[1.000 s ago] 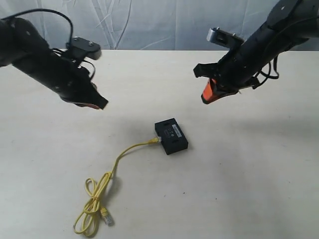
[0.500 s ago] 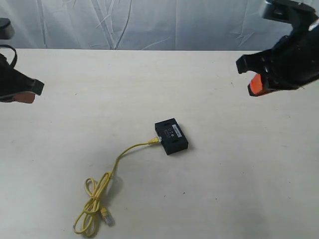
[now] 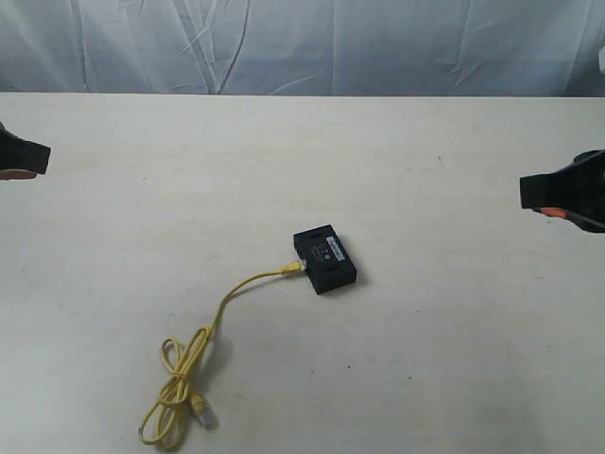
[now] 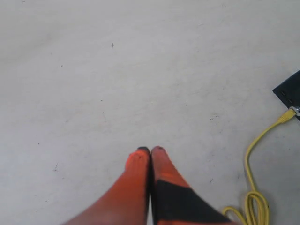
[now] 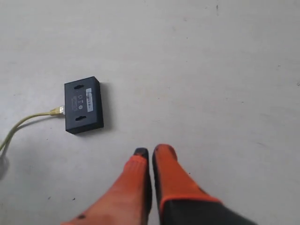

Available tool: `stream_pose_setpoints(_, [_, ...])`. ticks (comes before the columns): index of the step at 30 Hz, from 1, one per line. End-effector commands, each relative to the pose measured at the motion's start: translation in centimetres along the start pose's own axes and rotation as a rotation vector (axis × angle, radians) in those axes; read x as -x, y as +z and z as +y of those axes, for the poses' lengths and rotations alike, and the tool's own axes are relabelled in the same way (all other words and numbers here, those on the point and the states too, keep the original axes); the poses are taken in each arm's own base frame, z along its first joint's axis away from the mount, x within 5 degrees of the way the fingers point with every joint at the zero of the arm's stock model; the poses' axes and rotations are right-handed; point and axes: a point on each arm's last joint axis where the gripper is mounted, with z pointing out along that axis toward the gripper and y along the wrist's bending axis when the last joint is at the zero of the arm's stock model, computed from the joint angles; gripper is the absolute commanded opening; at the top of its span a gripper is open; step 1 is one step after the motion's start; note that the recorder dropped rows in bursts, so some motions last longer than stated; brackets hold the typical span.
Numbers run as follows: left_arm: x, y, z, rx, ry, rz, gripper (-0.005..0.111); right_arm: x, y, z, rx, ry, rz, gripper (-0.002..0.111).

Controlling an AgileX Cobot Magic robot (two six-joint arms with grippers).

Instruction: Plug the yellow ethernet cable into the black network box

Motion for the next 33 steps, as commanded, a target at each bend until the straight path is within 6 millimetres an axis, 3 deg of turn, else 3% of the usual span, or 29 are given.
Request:
stream_pose_setpoints(1, [-0.1,-0.1,0.0,0.003,0.003,-0.009,0.0,-0.1,-0.3,-0.1,-0.004,-0.002,-0.008,0.006])
stream_pose_setpoints(6, [-0.1,-0.1,0.0,0.003,0.003,-0.009,0.0,-0.1,-1.4,0.2,-0.001,-0.011,-0.056,0.006])
stream_pose_setpoints(10, [-0.1,-0.1,0.0,0.004,0.004,-0.008,0.0,-0.8,-4.6,0.3,-0.043,-0.121,-0.182,0.006])
stream_pose_setpoints(13, [-0.1,-0.1,0.0,0.004,0.004,-0.008,0.0,-4.1,-7.8,0.4,-0.079,-0.178,-0.376,0.006])
stream_pose_setpoints(15, [-0.1,-0.1,0.0,0.005,0.004,-0.01,0.0,-7.5,-9.1,0.0,-0.121,-0.232,-0.504,0.006])
stream_pose_setpoints(16, [-0.1,-0.1,0.0,0.005,0.004,-0.01,0.0,-9.8,-9.1,-0.3,-0.147,-0.261,-0.56,0.006])
stream_pose_setpoints(19, [-0.1,-0.1,0.0,0.005,0.004,-0.01,0.0,-13.0,-8.4,-0.7,-0.153,-0.273,-0.644,0.006])
stream_pose_setpoints(33, [0.1,-0.1,0.1,0.014,0.008,-0.025,0.0,-14.0,-5.6,-1.5,-0.145,-0.19,-0.614,0.006])
